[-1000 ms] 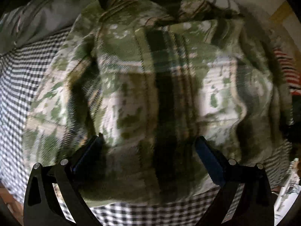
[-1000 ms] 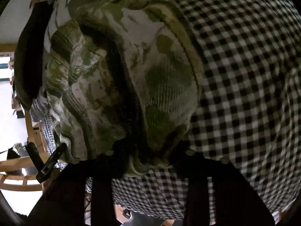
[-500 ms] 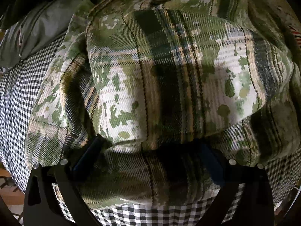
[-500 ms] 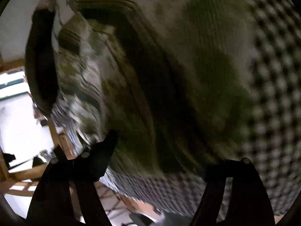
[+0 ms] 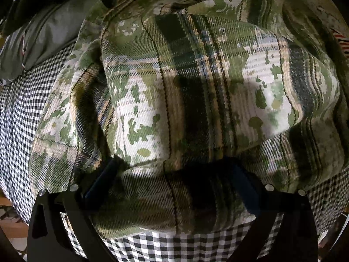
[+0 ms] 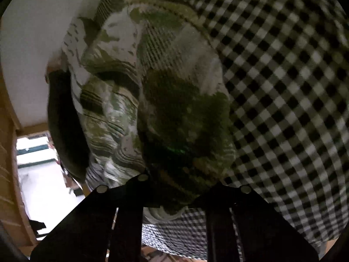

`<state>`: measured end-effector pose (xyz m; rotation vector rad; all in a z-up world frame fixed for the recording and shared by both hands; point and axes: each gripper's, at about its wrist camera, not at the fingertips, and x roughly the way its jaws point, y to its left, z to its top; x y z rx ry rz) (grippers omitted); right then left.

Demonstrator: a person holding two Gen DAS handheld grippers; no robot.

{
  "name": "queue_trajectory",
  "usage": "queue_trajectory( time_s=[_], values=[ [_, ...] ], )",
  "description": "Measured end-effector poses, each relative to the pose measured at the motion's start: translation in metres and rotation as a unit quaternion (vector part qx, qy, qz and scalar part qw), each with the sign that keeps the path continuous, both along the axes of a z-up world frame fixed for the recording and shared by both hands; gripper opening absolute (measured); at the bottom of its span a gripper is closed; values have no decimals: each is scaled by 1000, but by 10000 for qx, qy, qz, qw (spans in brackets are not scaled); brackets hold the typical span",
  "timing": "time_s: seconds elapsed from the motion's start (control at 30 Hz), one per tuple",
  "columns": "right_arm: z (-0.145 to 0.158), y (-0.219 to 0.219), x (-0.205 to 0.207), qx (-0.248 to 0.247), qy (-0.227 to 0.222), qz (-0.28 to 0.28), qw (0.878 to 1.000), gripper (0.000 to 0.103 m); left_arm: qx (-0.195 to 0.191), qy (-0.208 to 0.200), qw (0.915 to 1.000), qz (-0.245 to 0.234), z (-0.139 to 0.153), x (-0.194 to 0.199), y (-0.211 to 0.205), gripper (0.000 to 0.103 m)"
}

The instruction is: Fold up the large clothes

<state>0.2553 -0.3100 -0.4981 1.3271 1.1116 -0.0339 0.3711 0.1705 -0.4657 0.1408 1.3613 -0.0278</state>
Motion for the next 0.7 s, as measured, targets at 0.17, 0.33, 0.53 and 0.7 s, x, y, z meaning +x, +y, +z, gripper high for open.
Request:
queue_trajectory(
  time_s=[0.17,0.33,0.53,0.7],
  values=[
    [14,-9,-30,0,41,-301,9995,11,60,102,9999,-10,7,-13,-9,99],
    [16,-22,-77,-156,384,-581,9974,5,161,184,9997,-92,14,-41,-26,99],
    [19,-37,-100,-223,504,-132,9984,24,-543,-249,9973,438,40,-78,-16,99],
    [23,-29,-90,-68,266,-209,9994,99,-1706,-452,9717,1571,60,-110,38,98]
  ],
)
